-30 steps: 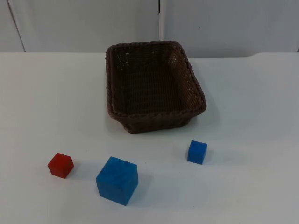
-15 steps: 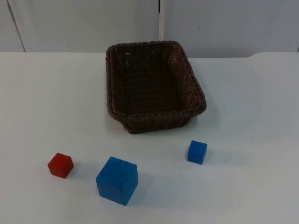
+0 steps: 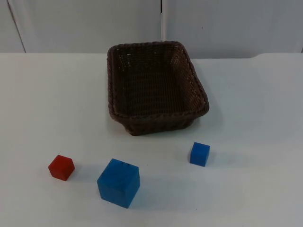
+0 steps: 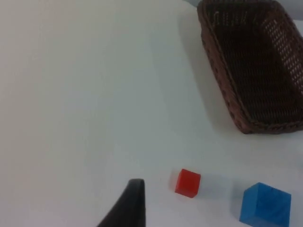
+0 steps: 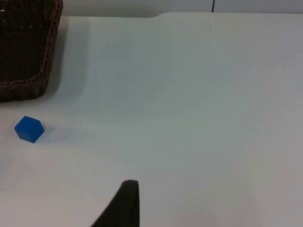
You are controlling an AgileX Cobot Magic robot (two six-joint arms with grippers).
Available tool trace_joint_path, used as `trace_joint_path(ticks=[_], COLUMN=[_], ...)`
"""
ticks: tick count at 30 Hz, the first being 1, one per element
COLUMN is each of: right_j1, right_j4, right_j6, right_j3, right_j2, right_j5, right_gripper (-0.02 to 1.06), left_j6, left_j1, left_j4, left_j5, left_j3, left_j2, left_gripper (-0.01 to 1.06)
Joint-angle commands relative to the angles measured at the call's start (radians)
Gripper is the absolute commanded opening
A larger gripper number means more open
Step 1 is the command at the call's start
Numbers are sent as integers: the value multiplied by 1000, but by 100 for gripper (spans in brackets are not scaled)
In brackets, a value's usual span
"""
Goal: Pick up the basket with the left hand and place the largest block into the basket with the right hand.
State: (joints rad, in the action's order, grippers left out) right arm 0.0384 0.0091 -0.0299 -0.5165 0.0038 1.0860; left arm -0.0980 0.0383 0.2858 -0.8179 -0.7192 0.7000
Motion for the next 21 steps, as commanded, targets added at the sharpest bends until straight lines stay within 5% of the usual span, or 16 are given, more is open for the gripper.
trace_joint_path(ticks=[1,21], right_j1=[-7,-7], right_j4=[3,0], right_j6=[-8,-8], right_j3=[3,3], right_j2=[-4,-4], right_j5=[-8,-8], right_gripper=[105,105], left_j6=[-3,-172], left_j1=[2,2], left_j4=[20,137], left_j5=[23,96], left_j3=[-7,-97], left_j2=[33,324], left_gripper=[105,105])
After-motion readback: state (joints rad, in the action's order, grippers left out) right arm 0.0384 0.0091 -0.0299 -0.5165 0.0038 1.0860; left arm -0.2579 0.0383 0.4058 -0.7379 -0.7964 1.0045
